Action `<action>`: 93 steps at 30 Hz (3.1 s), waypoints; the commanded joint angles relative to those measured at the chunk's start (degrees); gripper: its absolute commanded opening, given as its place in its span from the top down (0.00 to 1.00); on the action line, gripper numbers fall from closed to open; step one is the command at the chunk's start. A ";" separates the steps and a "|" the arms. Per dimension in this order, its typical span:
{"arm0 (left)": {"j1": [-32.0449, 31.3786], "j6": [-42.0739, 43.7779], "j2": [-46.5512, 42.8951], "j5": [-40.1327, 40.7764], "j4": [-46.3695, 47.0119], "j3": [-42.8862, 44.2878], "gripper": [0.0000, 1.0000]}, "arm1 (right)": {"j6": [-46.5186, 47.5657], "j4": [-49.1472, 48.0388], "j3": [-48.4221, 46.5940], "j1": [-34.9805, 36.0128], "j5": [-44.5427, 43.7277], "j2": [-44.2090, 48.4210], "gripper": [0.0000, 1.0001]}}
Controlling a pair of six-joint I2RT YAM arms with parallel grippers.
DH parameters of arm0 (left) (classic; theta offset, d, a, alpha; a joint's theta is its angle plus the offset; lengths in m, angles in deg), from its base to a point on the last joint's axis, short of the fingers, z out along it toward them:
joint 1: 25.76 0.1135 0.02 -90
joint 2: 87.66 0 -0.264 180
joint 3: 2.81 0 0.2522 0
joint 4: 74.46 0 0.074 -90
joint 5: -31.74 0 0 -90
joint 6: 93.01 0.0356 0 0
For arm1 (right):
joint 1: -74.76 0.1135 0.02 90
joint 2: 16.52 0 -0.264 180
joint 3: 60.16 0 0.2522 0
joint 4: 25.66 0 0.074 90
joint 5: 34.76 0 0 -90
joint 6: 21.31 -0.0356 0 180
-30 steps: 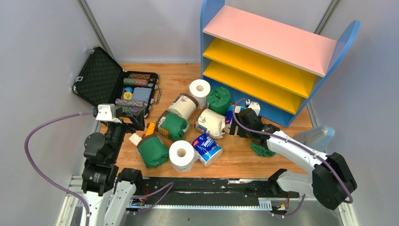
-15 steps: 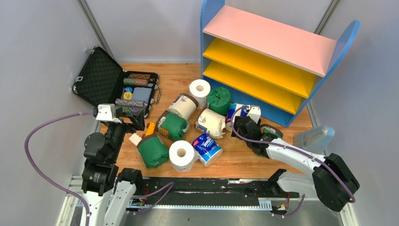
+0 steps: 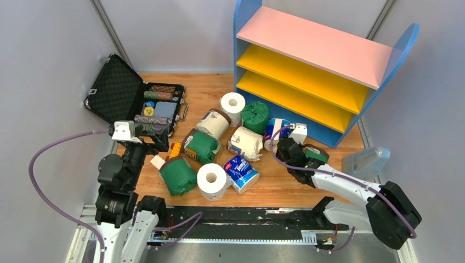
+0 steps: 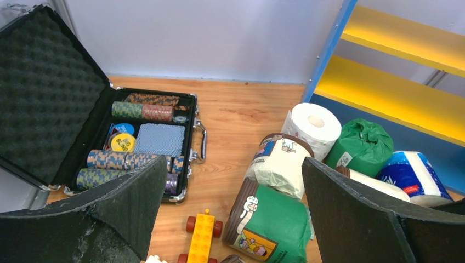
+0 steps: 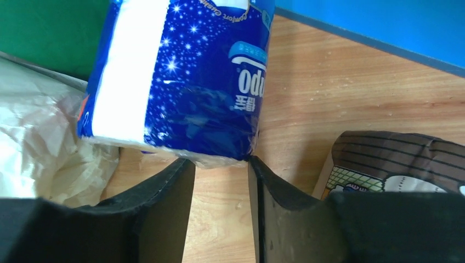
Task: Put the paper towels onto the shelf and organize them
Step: Adjust the paper towel at the center of the board.
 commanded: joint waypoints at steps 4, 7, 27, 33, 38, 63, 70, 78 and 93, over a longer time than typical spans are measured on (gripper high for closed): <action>-0.04 0.12 0.49 -0.66 1.23 0.22 0.00 | 4.26 -6.70 0.61 0.20 -2.84 6.24 0.64; -0.05 0.15 0.45 -0.71 1.28 0.22 0.00 | 5.68 -7.59 -0.02 0.12 -3.82 6.01 0.64; -0.02 0.40 0.35 -0.31 1.06 0.31 0.00 | -1.01 2.75 -3.61 -0.41 -3.63 1.03 0.33; 0.01 0.50 0.50 -0.02 1.00 0.38 0.00 | -0.78 0.27 -5.44 -0.59 -5.65 -6.64 0.34; 0.01 0.48 0.73 -0.02 1.08 0.39 0.00 | 2.27 -8.67 -3.07 -0.68 -7.52 -7.36 0.35; 0.03 0.54 1.54 -0.12 0.91 0.40 0.00 | 12.71 -23.54 -4.80 -3.75 -5.97 -15.93 0.49; -0.03 0.60 1.61 -0.31 0.93 0.44 0.00 | 11.24 -15.97 -7.17 -3.75 -3.08 -10.58 0.69; -0.03 0.59 1.77 -0.43 1.04 0.32 0.00 | 3.60 10.63 -18.93 -5.42 9.17 -6.81 0.74; -0.01 0.81 2.32 -0.62 0.89 0.40 0.00 | 3.34 43.14 -32.73 -10.53 40.82 -3.38 0.75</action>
